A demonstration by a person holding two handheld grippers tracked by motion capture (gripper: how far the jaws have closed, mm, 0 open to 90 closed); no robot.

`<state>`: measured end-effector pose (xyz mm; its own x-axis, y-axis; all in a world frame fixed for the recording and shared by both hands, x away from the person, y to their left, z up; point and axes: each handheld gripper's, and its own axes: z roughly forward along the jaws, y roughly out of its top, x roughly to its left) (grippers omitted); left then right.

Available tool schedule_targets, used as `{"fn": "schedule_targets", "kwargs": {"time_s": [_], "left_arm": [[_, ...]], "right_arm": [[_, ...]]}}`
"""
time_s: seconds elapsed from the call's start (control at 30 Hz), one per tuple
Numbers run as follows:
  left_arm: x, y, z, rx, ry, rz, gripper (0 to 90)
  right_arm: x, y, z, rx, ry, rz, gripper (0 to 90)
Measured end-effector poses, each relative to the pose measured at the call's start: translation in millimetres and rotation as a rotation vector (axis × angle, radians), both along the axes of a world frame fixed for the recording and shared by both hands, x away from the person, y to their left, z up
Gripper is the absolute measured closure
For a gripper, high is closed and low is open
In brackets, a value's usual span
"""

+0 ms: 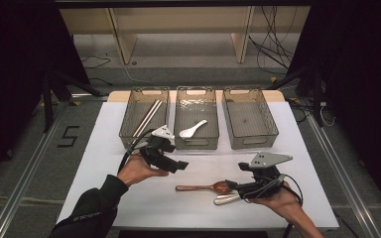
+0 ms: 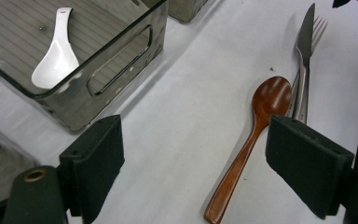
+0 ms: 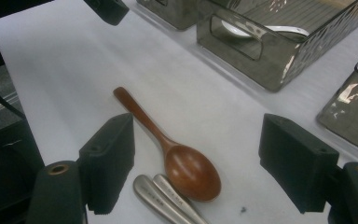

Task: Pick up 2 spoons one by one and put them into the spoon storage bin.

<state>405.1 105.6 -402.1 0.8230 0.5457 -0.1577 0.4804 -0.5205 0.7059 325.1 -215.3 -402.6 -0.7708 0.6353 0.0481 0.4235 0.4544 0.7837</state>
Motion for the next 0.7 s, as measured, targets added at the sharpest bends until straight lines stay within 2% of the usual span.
{"fn": "schedule_targets", "kwargs": {"time_s": [0.17, 0.33, 0.6, 0.7], "left_arm": [[-7.1, 0.9, -7.7, 0.034, -0.002, -0.007, 18.0], [-13.5, 1.1, -9.8, 0.025, -0.01, -0.018, 18.0], [-21.2, -18.1, -22.5, 0.083, -0.007, -0.088, 18.5], [-22.7, -25.2, -27.6, 0.091, -0.002, -0.105, 19.3]], "right_arm": [[-0.3, 1.6, -0.2, -0.003, 0.002, 0.002, 27.7], [0.4, 2.8, -1.6, -0.009, 0.005, 0.004, 27.7], [0.1, 3.1, -1.2, -0.009, 0.002, 0.005, 27.7], [0.2, 2.7, -1.3, -0.008, 0.002, 0.004, 27.7]]}}
